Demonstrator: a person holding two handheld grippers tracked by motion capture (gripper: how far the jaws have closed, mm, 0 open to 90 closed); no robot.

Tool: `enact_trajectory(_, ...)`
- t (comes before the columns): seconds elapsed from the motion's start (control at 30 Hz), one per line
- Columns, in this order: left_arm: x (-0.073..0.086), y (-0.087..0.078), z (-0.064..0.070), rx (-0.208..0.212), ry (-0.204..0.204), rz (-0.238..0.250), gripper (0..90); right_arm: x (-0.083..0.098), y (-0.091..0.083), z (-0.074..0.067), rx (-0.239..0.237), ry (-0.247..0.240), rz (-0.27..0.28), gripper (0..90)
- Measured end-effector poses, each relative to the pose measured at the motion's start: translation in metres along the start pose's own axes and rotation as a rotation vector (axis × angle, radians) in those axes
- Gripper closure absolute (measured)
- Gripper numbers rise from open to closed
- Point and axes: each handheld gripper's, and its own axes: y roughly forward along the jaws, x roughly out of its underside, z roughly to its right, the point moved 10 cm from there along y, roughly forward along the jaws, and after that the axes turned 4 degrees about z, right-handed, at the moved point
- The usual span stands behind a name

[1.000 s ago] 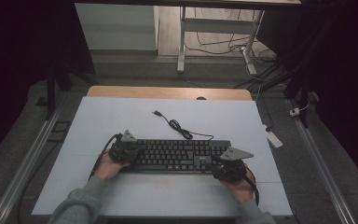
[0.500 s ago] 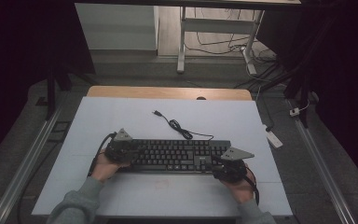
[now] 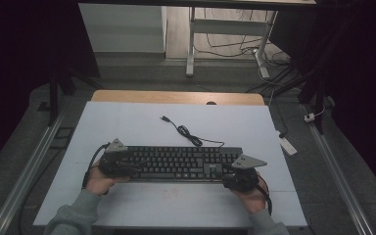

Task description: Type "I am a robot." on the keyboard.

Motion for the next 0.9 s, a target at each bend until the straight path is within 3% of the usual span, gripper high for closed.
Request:
enact_trajectory(0.63,0.002,0.004,0.002,-0.015,0.012,-0.013,27.9,-0.013,0.011,-0.014,-0.032,-0.018,0.017,55.3)
enact_trajectory(0.9,0.004,0.006,0.003,-0.013,0.022,-0.024,27.9,-0.027,0.022,-0.024,-0.067,-0.029,0.025,69.6)
